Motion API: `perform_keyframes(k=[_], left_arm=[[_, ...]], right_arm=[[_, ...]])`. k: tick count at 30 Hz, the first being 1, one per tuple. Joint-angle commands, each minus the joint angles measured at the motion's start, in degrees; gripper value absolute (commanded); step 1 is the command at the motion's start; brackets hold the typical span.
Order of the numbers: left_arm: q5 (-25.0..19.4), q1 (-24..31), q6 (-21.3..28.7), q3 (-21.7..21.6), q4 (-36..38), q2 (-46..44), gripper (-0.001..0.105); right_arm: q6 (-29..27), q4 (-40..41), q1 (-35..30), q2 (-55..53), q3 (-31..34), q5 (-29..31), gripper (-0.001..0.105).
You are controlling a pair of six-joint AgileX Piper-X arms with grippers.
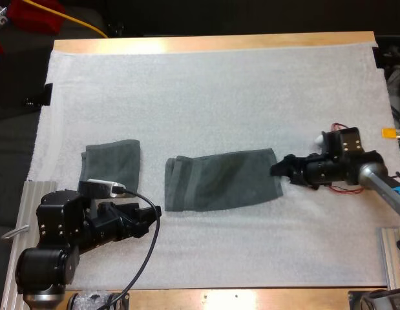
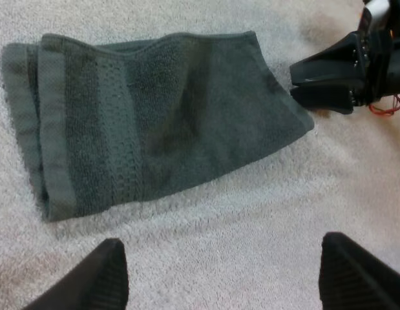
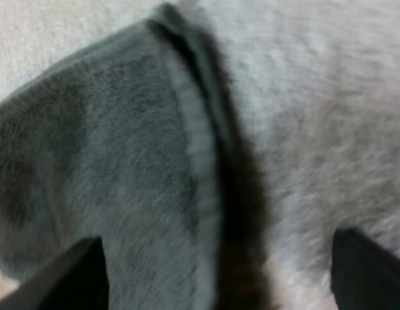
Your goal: Pick towel from pile, fold and stack
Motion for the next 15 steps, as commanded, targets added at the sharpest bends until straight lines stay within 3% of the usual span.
perform_keyframes(k=[1, 12, 15], left_arm=[[0.5, -0.1, 0.2, -0.3, 0.3, -0.2, 0.061], [2.0, -0.1, 0.2, -0.3, 0.3, -0.2, 0.061], [2.0, -0.1, 0.2, -0.3, 0.3, -0.2, 0.061]], right_arm=[[1.0, -0.4, 1.9, 1.0, -0.2, -0.9, 0.071], [7.5, -3.7, 6.5, 3.6, -0.2, -0.8, 0.07], [7.6, -3.5, 6.5, 3.6, -0.2, -0.8, 0.054]])
